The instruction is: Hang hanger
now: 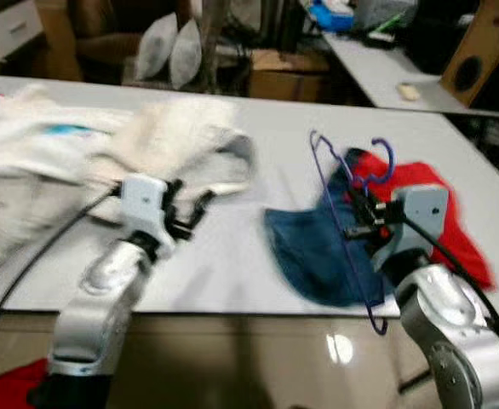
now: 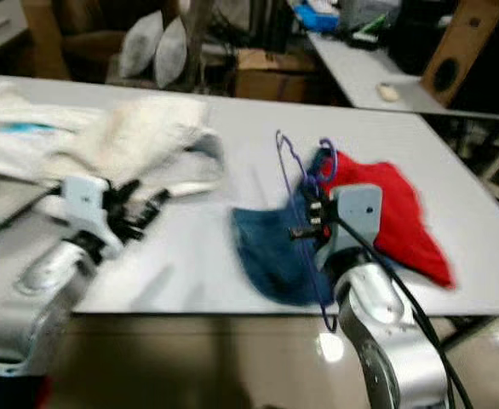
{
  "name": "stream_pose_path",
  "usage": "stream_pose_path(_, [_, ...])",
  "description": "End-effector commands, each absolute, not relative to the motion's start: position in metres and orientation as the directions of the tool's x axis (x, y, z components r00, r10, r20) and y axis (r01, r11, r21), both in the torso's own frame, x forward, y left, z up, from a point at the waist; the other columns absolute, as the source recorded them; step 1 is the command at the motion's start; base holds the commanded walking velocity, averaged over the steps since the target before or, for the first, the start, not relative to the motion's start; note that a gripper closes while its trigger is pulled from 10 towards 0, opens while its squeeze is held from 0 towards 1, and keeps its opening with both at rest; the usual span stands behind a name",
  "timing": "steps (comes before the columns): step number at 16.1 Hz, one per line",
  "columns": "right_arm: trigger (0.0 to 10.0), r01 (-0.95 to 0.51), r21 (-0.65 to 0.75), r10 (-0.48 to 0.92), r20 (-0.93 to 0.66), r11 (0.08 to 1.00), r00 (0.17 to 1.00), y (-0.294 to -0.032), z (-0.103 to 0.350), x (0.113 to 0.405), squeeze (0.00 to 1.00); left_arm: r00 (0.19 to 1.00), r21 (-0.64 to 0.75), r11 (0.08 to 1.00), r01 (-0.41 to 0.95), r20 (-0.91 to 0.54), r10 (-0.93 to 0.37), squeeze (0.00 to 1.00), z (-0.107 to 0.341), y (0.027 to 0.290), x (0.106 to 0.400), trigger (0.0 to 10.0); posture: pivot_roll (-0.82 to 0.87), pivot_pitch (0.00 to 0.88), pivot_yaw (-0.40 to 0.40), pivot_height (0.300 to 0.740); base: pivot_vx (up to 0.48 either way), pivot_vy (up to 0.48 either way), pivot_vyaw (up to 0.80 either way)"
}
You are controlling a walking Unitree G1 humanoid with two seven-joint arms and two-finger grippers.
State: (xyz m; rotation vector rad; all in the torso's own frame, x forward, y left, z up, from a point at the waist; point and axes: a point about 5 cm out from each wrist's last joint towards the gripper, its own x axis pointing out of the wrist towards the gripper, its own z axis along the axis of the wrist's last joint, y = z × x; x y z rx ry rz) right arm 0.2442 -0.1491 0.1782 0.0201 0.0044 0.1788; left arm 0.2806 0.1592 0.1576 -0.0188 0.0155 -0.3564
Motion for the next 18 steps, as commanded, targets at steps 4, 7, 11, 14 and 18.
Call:
stream_pose_path(4, [10.0, -0.091, 0.046, 0.092, -0.022, 0.995, 0.996, -0.164, 0.172, 0.245, 0.0, 0.928, -0.023, 0.928, 0.372, 0.005, -0.372, 0.0, 0.158, 0.151, 0.28, 10.0, -0.18, 0.0, -0.047, 0.74, 0.0, -0.341, -0.14])
stream_pose_path(7, [10.0, -0.065, 0.064, 0.068, -0.044, 0.996, 0.997, -0.168, 0.165, 0.244, 0.0, 0.934, -0.019, 0.934, 0.357, 0.001, -0.357, 0.0, 0.157, 0.154, 0.28, 10.0, -0.18, 0.0, -0.043, 0.74, 0.0, 0.0, -0.53])
stream_pose_path(11, [10.0, -0.055, 0.075, 0.059, -0.056, 0.996, 0.997, -0.169, 0.161, 0.242, 0.0, 0.93, -0.017, 0.93, 0.367, 0.0, -0.367, 0.0, 0.155, 0.154, 0.281, 10.0, -0.18, 0.0, -0.039, 0.74, 0.0, 0.35, -0.2])
stream_pose_path(14, [10.0, -0.054, 0.078, 0.059, -0.068, 0.995, 0.996, -0.169, 0.157, 0.24, 0.0, 0.931, -0.016, 0.93, 0.366, -0.005, -0.366, 0.0, 0.153, 0.155, 0.281, 10.0, -0.18, 0.0, -0.04, 0.74, 0.0, 0.48, -0.27])
stream_pose_path(18, [10.0, -0.052, 0.068, 0.058, -0.083, 0.996, 0.995, -0.169, 0.152, 0.239, 0.0, 0.935, -0.019, 0.935, 0.353, -0.019, -0.354, 0.0, 0.15, 0.158, 0.281, 10.0, -0.17, 0.0, -0.044, 0.74, 0.0, 0.337, 0.0])
